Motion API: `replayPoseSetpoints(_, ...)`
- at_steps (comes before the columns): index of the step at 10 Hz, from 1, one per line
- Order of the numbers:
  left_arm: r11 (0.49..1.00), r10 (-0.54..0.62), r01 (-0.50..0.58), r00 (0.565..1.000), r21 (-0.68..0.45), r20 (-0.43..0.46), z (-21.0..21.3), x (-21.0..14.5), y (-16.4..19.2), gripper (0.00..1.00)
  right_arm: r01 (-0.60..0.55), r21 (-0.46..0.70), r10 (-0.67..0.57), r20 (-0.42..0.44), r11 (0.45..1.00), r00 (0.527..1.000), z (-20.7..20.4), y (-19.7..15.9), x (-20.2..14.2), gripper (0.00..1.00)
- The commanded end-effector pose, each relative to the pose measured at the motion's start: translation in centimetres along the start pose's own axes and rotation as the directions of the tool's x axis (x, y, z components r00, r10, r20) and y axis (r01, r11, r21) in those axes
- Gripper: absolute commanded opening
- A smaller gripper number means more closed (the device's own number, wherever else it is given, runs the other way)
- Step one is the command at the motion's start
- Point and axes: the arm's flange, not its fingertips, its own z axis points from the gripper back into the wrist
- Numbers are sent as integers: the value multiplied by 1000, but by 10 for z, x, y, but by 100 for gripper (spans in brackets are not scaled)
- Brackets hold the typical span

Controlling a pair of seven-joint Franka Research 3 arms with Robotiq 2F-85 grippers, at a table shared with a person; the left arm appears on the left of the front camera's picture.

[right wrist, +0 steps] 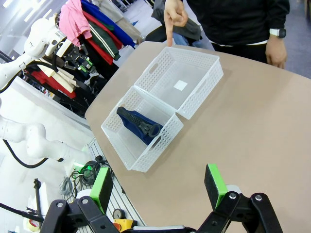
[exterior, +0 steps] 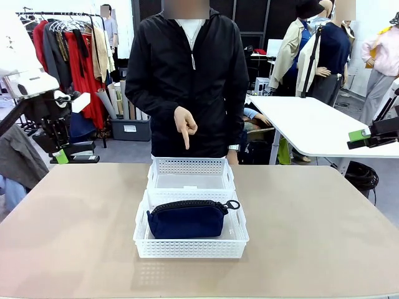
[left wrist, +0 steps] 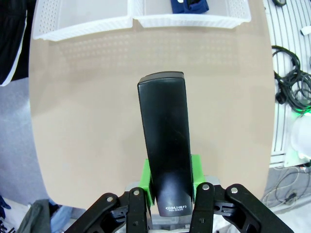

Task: Distribute items into two baskets.
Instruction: Place the picked Stapler into the Organizing basket as instructed by the person.

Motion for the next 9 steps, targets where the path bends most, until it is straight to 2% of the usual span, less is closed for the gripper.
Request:
replayPoseSetpoints(1,1000,-3,3,1000,7,-3,2,-2,0,11,0,1,0,3,1000,1000,0,1,-1,100)
replayPoseSetpoints(9,1000,0,0,1000,0,0,0,0,0,11,0,1,0,3,1000,1000,0,1,-1,100)
